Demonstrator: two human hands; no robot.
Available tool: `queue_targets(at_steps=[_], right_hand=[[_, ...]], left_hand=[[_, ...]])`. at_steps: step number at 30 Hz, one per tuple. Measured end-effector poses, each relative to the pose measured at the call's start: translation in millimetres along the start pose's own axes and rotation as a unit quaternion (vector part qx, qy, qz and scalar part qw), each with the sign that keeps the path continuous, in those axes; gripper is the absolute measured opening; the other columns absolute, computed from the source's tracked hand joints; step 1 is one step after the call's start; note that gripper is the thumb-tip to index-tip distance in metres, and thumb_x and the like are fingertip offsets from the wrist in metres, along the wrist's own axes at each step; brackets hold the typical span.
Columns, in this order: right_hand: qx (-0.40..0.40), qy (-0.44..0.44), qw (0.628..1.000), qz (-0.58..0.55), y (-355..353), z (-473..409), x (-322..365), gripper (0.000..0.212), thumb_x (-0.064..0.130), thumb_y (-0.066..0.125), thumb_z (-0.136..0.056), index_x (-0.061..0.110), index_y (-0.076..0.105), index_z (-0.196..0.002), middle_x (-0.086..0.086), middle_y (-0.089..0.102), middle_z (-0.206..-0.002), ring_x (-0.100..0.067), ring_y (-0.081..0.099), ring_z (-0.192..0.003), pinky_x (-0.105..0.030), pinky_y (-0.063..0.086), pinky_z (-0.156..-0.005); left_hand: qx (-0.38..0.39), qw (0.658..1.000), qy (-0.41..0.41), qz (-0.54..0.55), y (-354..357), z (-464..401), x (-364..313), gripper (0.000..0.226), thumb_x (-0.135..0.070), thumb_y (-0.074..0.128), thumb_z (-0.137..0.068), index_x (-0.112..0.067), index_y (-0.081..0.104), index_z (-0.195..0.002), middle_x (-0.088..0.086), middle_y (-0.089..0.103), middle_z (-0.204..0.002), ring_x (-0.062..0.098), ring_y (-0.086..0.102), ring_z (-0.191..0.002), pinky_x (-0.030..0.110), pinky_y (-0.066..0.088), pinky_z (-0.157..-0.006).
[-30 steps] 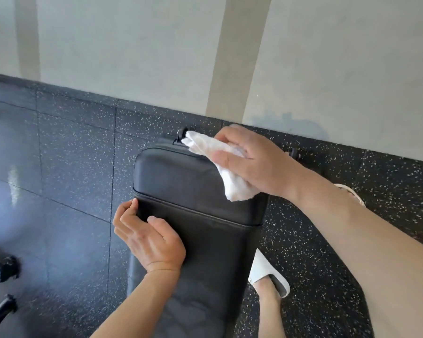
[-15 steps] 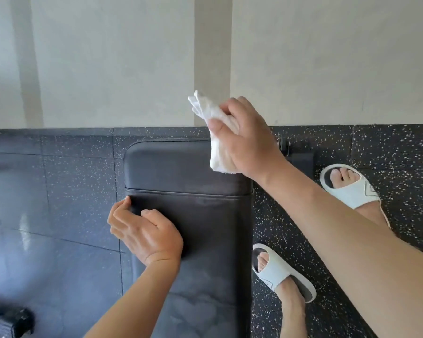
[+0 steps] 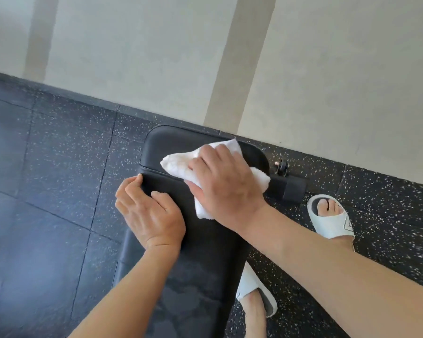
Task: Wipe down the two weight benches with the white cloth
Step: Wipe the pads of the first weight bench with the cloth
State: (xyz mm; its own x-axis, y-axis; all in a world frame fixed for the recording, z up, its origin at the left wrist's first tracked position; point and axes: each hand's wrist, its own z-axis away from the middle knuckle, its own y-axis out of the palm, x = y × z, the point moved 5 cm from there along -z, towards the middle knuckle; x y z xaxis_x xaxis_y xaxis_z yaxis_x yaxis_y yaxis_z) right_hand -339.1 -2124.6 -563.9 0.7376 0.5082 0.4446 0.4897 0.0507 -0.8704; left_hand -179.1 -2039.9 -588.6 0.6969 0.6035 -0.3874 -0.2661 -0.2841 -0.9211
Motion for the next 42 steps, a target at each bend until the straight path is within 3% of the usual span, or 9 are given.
queue_targets(at_steps=[3,9,14,19,26,30,36,39,42], right_hand=[[0.020,-0.053,0.998,-0.025,13.0,-28.4,19.2,0.024,0.034,0.070,-0.090,0.011,0.068,-0.096,-0.008,0.066,-0.103,-0.028,0.061,-0.090,-0.039,0.044,-0.075],[0.066,-0.162,0.984,-0.044,-8.4,5.5,-15.5,0.021,0.029,0.057,-0.099,0.011,0.067,-0.094,-0.007,0.062,-0.097,-0.029,0.055,-0.083,-0.041,0.046,-0.072],[0.102,-0.202,0.971,-0.081,-25.9,17.7,-49.9,0.022,0.028,0.058,-0.103,0.012,0.072,-0.097,-0.005,0.063,-0.094,-0.027,0.054,-0.082,-0.041,0.050,-0.075],[0.133,-0.260,0.954,-0.067,4.1,-53.8,-18.8,0.024,0.030,0.062,-0.096,0.008,0.071,-0.096,-0.012,0.064,-0.097,-0.032,0.059,-0.086,-0.046,0.051,-0.076],[0.182,-0.248,0.951,-0.003,59.0,-126.8,45.9,0.036,0.042,0.048,-0.102,0.014,0.064,-0.117,-0.008,0.058,-0.123,-0.030,0.051,-0.111,-0.043,0.048,-0.085],[0.172,-0.265,0.948,-0.032,33.0,-96.9,35.7,0.027,0.033,0.056,-0.099,0.010,0.068,-0.107,-0.012,0.063,-0.111,-0.034,0.054,-0.098,-0.045,0.047,-0.079],[0.279,-0.248,0.927,-0.026,-23.0,-32.3,-7.1,0.024,0.030,0.059,-0.099,0.015,0.066,-0.116,-0.008,0.060,-0.114,-0.030,0.053,-0.101,-0.045,0.049,-0.089],[0.321,-0.213,0.923,-0.012,-49.5,-28.3,-6.5,0.023,0.031,0.057,-0.102,0.014,0.065,-0.115,-0.007,0.059,-0.115,-0.028,0.052,-0.103,-0.043,0.049,-0.093],[0.292,-0.168,0.942,-0.013,-82.6,-40.4,9.8,0.023,0.032,0.059,-0.102,0.014,0.066,-0.113,-0.005,0.057,-0.113,-0.025,0.051,-0.101,-0.040,0.049,-0.090]], left_hand=[[0.002,1.000,-0.002,-0.006,-1.5,1.9,0.1,0.045,-0.016,0.041,-0.089,-0.004,0.051,-0.131,0.015,0.048,-0.142,0.036,0.043,-0.119,0.056,0.040,-0.103],[-0.007,1.000,0.005,-0.018,-2.9,1.2,-1.5,0.043,-0.016,0.040,-0.090,-0.004,0.051,-0.130,0.015,0.049,-0.140,0.032,0.041,-0.118,0.039,0.031,-0.107],[-0.004,1.000,-0.011,-0.020,-3.2,1.4,-3.3,0.044,-0.017,0.041,-0.090,-0.006,0.050,-0.131,0.012,0.047,-0.140,0.035,0.042,-0.118,0.051,0.040,-0.106],[-0.012,1.000,-0.003,-0.018,-4.3,-0.3,-2.7,0.042,-0.015,0.045,-0.089,-0.005,0.052,-0.130,0.012,0.048,-0.139,0.037,0.044,-0.118,0.046,0.037,-0.110],[-0.015,1.000,0.003,-0.013,-7.9,1.0,-5.2,0.041,-0.014,0.051,-0.088,-0.005,0.055,-0.128,0.014,0.051,-0.136,0.036,0.046,-0.117,0.043,0.037,-0.110],[-0.013,1.000,-0.001,-0.018,-11.7,1.9,-7.5,0.038,-0.010,0.053,-0.088,-0.002,0.058,-0.125,0.017,0.054,-0.133,0.037,0.046,-0.115,0.044,0.038,-0.109],[0.061,0.997,-0.043,-0.024,-26.2,3.6,-21.8,0.044,-0.002,0.061,-0.090,0.004,0.060,-0.134,0.023,0.058,-0.137,0.047,0.055,-0.115,0.054,0.046,-0.106],[0.146,0.987,-0.069,-0.013,-47.8,10.1,-37.3,0.053,-0.012,0.063,-0.095,-0.003,0.055,-0.147,0.015,0.051,-0.152,0.041,0.050,-0.132,0.052,0.040,-0.114],[0.151,0.983,-0.096,0.036,-91.9,13.2,-44.4,0.048,-0.017,0.060,-0.098,-0.011,0.055,-0.146,0.007,0.049,-0.151,0.035,0.047,-0.129,0.047,0.040,-0.112]])
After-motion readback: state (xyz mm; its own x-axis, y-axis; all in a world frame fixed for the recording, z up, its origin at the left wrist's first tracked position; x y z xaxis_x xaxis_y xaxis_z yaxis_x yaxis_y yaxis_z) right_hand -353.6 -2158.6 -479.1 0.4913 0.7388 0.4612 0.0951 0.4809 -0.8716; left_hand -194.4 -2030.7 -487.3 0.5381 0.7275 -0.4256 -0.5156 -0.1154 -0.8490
